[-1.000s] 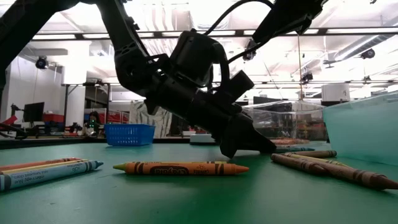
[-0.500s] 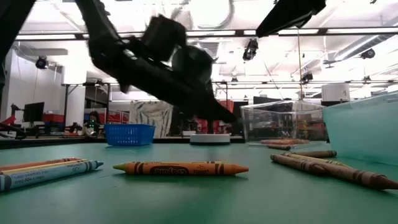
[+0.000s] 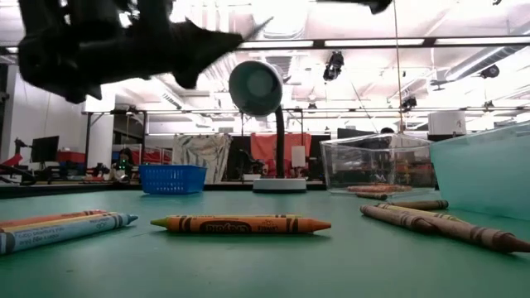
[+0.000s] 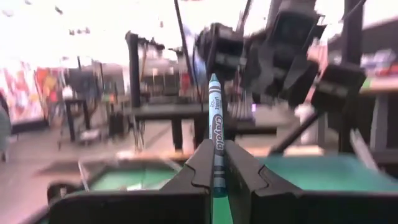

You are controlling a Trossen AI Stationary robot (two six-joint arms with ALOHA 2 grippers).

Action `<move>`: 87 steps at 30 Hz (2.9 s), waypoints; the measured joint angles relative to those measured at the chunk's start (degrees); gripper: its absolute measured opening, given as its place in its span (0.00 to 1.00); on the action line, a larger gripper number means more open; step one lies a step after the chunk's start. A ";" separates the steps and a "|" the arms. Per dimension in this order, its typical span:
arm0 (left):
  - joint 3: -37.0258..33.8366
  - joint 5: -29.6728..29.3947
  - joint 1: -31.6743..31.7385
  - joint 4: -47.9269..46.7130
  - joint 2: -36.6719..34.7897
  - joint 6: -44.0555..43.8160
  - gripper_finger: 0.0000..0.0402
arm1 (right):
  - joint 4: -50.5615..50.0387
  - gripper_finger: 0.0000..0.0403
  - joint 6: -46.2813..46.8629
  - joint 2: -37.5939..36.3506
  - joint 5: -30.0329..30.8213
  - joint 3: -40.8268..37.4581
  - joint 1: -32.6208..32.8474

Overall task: Sort crayons
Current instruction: Put the blue crayon into the green bin

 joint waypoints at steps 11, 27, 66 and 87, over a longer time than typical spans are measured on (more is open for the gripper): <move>4.83 3.92 -2.49 5.44 1.56 3.74 0.00 | 22.62 0.18 -1.36 5.03 -10.52 -1.79 -5.66; 9.26 4.98 -2.54 5.18 2.81 4.15 0.00 | 32.51 0.43 -0.38 6.73 -20.95 -1.54 -10.56; 9.53 1.83 -2.38 3.60 2.94 3.89 0.40 | -19.19 0.04 14.57 0.05 -25.66 12.54 -14.22; 9.52 1.37 -2.38 2.56 2.90 3.21 0.43 | -72.20 0.03 53.04 12.81 -49.70 13.54 -0.07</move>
